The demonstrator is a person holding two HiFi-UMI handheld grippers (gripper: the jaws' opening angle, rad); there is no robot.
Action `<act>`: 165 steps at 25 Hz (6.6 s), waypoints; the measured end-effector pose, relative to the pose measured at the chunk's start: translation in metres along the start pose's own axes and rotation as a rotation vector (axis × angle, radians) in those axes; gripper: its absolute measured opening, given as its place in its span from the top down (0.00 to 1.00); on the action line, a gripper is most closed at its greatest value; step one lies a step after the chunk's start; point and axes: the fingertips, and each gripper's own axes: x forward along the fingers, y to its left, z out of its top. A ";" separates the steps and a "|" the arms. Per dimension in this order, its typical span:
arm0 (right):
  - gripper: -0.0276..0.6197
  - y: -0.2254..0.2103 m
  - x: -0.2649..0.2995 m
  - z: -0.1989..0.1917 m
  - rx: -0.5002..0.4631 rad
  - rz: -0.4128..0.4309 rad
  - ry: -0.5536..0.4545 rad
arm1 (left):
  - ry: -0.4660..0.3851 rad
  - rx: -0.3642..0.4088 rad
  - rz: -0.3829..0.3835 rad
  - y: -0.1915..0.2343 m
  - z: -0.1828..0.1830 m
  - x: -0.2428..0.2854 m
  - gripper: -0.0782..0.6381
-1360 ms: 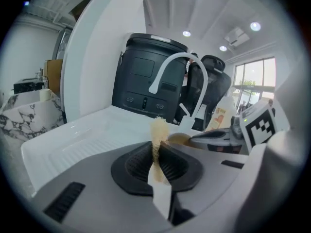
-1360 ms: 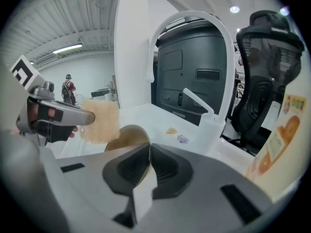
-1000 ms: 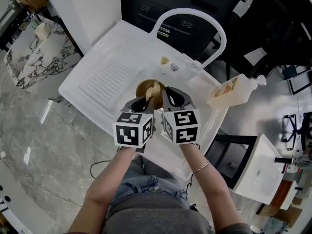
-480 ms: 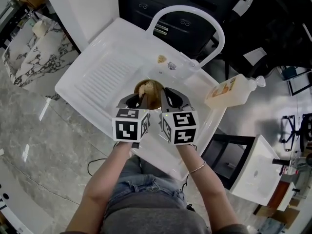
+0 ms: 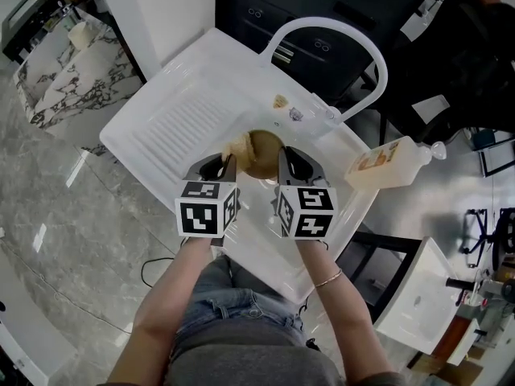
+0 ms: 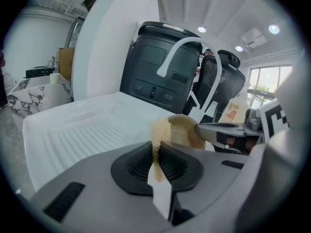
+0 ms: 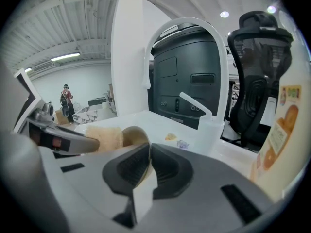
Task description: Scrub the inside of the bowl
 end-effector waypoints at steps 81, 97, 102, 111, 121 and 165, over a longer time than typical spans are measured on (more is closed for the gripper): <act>0.92 -0.028 0.064 -0.107 0.259 -0.023 0.251 | -0.074 0.130 0.015 0.032 0.027 0.034 0.84; 0.92 -0.021 0.108 -0.134 0.321 0.013 0.343 | -0.048 0.119 -0.056 0.044 0.024 0.069 0.84; 0.92 -0.017 0.116 -0.138 0.335 0.023 0.359 | -0.037 0.095 -0.077 0.045 0.021 0.076 0.84; 0.92 -0.020 0.124 -0.151 0.368 0.034 0.395 | -0.037 0.058 -0.097 0.044 0.022 0.081 0.84; 0.92 -0.019 0.128 -0.160 0.333 0.049 0.418 | -0.036 0.035 -0.106 0.044 0.019 0.081 0.84; 0.93 -0.015 0.015 -0.012 0.175 0.045 -0.039 | -0.189 0.098 -0.104 0.027 0.040 -0.004 0.84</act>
